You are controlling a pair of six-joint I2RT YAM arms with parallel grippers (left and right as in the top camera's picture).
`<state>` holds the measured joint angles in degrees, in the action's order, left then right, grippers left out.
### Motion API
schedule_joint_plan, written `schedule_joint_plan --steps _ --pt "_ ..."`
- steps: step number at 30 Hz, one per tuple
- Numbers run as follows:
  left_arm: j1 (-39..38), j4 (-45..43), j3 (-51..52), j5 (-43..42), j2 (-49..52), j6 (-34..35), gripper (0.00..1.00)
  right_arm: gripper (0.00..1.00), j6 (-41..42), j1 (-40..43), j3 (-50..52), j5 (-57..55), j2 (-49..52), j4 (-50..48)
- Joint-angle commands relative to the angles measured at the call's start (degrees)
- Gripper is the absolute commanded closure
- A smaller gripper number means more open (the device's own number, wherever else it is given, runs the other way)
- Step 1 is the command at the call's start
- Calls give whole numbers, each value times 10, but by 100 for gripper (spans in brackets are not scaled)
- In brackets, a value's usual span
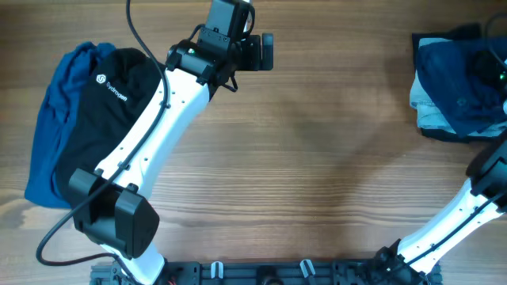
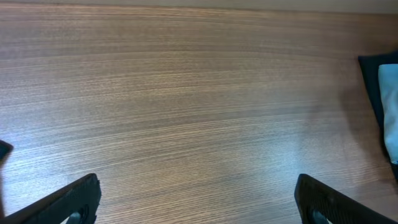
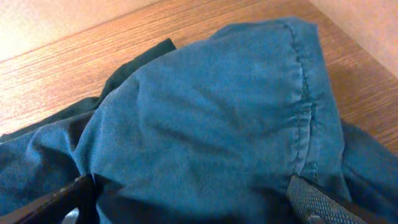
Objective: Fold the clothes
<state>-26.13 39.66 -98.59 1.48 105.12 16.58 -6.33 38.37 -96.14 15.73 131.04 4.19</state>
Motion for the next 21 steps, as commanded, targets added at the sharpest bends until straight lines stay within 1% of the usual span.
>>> schedule_joint_plan --steps 1,3,6,9,12,14,18,21 --pt "5 -2 0 1 7 -12 0 0 -17 1 2 -21 -2 -13" --pt "5 -2 0 1 7 -12 0 1 -15 1 2 -4 -36 -24" --pt "5 -2 0 1 7 -12 0 0 20 -1 2 25 -104 -18" --pt "5 0 0 1 7 -12 0 0 50 -7 2 56 -159 27" --pt "5 0 0 1 7 -12 0 0 45 -20 2 62 -198 87" --pt "5 0 0 1 7 -12 0 0 28 -30 2 60 -205 124" --pt "5 0 0 1 7 -12 0 0 40 -47 13 -17 -203 207" --pt "5 -2 0 1 7 -12 0 0 40 -50 48 -38 -199 201"
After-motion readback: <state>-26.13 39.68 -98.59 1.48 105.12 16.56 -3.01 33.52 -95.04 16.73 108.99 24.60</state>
